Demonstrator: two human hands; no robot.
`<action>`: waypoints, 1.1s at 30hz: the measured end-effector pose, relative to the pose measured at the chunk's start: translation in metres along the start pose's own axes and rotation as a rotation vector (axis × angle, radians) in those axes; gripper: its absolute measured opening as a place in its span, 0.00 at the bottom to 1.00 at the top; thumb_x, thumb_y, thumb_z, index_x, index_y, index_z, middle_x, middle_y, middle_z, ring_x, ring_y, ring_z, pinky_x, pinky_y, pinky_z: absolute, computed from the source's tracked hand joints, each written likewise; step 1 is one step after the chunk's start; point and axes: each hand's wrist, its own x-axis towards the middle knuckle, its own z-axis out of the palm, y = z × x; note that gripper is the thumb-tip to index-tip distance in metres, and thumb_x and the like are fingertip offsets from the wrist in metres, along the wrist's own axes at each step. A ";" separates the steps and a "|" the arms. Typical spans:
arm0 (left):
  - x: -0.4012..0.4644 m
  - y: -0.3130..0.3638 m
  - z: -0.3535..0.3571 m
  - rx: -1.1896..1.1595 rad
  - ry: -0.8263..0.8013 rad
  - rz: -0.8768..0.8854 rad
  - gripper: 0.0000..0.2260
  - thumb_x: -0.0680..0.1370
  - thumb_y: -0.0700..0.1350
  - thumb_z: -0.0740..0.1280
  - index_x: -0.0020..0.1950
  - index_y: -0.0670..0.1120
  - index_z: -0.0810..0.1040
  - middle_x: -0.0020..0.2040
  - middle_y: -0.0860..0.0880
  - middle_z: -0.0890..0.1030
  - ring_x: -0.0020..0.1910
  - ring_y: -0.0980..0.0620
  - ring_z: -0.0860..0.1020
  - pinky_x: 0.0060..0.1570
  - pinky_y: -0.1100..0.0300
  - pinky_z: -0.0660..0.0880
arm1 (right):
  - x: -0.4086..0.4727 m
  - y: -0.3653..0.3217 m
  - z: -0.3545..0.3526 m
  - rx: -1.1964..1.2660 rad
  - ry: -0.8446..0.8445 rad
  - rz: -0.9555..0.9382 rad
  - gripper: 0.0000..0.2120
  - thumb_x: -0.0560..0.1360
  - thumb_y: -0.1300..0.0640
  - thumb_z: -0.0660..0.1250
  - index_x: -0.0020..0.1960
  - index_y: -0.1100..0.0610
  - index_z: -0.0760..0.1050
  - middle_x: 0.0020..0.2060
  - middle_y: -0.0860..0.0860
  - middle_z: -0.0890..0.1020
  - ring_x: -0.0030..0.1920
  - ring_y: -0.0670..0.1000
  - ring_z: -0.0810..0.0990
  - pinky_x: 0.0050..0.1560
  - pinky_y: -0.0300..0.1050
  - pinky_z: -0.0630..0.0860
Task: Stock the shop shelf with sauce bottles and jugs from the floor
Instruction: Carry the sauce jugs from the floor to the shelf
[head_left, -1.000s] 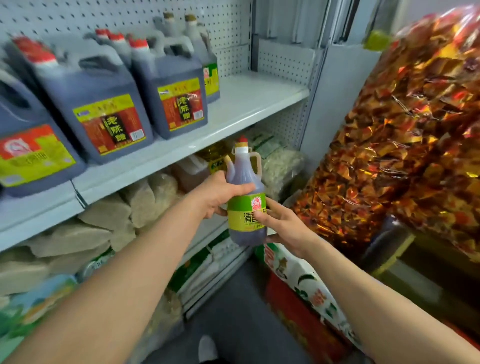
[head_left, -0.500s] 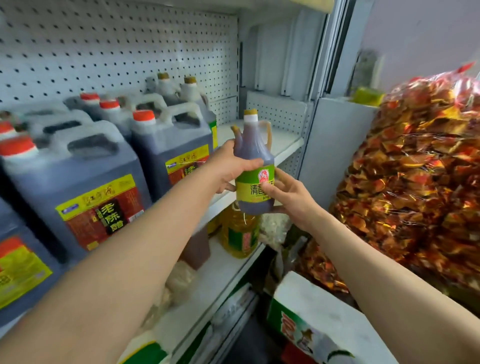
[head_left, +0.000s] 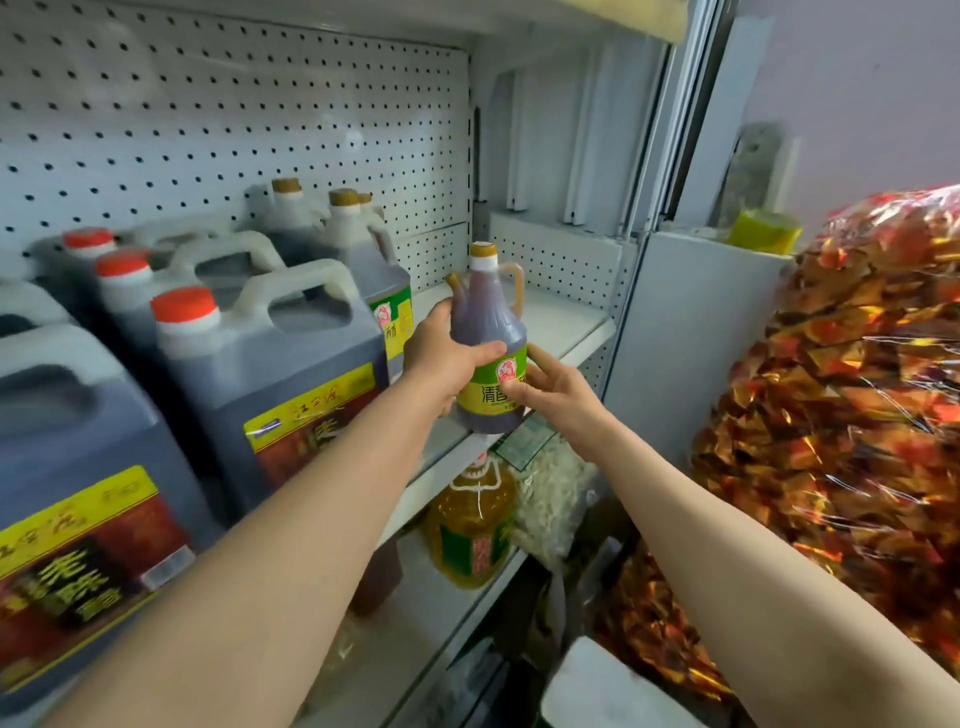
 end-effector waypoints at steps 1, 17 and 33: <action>0.010 -0.004 0.007 0.007 0.023 0.000 0.35 0.69 0.46 0.79 0.73 0.53 0.69 0.67 0.50 0.78 0.61 0.45 0.78 0.57 0.43 0.78 | 0.010 0.005 -0.006 -0.003 -0.006 -0.001 0.30 0.78 0.60 0.71 0.77 0.54 0.65 0.65 0.54 0.80 0.66 0.55 0.79 0.68 0.56 0.74; 0.192 -0.020 0.063 -0.103 0.166 -0.214 0.37 0.67 0.42 0.80 0.69 0.59 0.65 0.68 0.50 0.75 0.61 0.43 0.77 0.58 0.41 0.77 | 0.209 0.042 -0.082 -0.016 -0.192 -0.004 0.25 0.79 0.67 0.67 0.75 0.62 0.67 0.64 0.59 0.80 0.58 0.50 0.82 0.56 0.43 0.79; 0.308 -0.020 0.050 -0.102 0.421 -0.463 0.33 0.73 0.35 0.74 0.72 0.51 0.64 0.66 0.44 0.75 0.63 0.38 0.75 0.56 0.37 0.76 | 0.349 0.079 -0.059 -0.394 -0.124 -0.117 0.36 0.69 0.38 0.75 0.74 0.46 0.71 0.56 0.53 0.79 0.49 0.49 0.81 0.51 0.46 0.78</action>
